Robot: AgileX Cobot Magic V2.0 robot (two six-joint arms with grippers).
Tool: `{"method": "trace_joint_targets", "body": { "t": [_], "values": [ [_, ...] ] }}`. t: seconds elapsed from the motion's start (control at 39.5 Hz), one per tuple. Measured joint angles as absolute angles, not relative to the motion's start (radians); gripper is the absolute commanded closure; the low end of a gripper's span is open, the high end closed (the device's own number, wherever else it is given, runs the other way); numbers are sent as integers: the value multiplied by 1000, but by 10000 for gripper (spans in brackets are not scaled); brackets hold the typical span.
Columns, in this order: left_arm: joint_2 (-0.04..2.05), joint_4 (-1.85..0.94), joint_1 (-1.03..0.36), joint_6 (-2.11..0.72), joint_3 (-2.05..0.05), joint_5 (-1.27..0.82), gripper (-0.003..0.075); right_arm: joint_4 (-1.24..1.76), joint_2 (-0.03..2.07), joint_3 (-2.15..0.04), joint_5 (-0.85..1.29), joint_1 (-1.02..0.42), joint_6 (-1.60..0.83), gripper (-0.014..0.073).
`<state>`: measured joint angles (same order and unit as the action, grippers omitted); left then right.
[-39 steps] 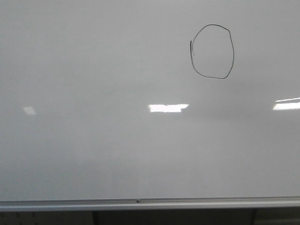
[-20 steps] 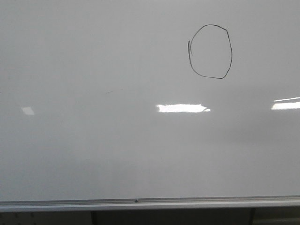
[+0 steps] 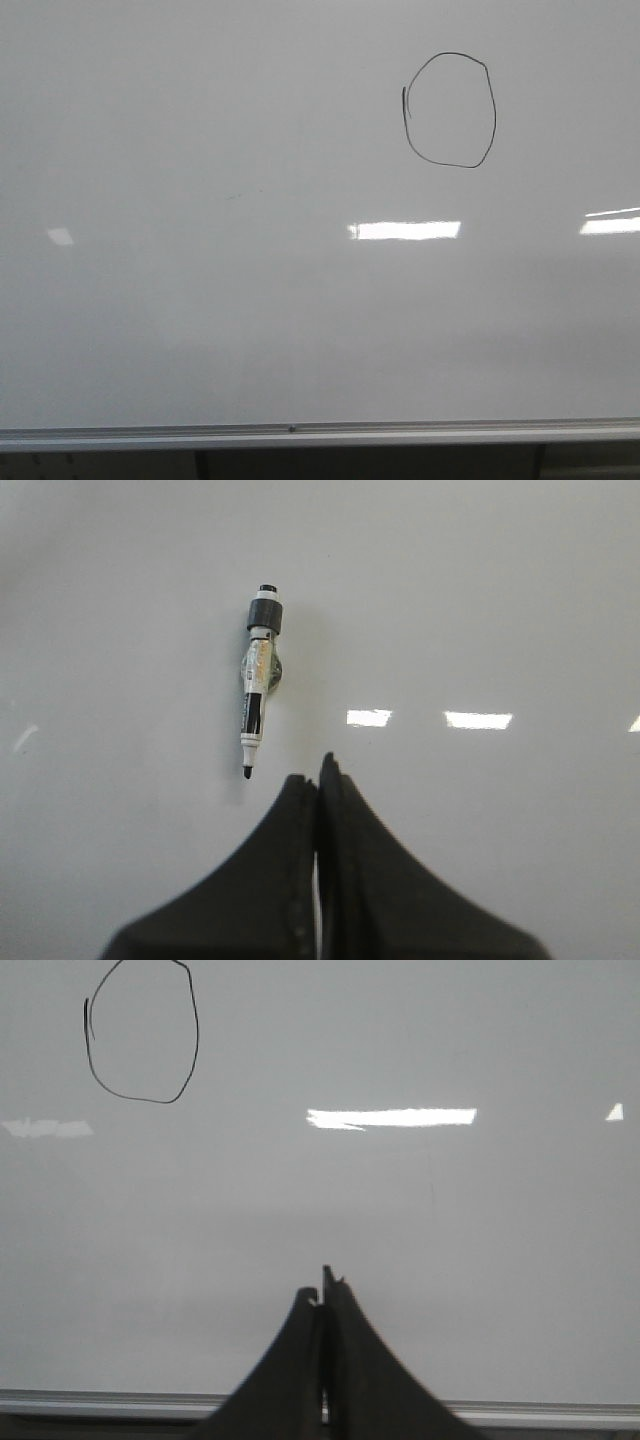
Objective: Write number 0 on whiteboard
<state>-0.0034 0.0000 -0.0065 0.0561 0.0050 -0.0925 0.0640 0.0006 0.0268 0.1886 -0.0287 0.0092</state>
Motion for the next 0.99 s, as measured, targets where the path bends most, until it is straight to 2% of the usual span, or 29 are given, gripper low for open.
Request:
{"method": "trace_joint_targets", "body": {
  "t": [0.99],
  "values": [
    [-3, 0, -6, 56, 5, -94, 740, 34, -10, 27, 214, -29, 12, 661]
  ]
}}
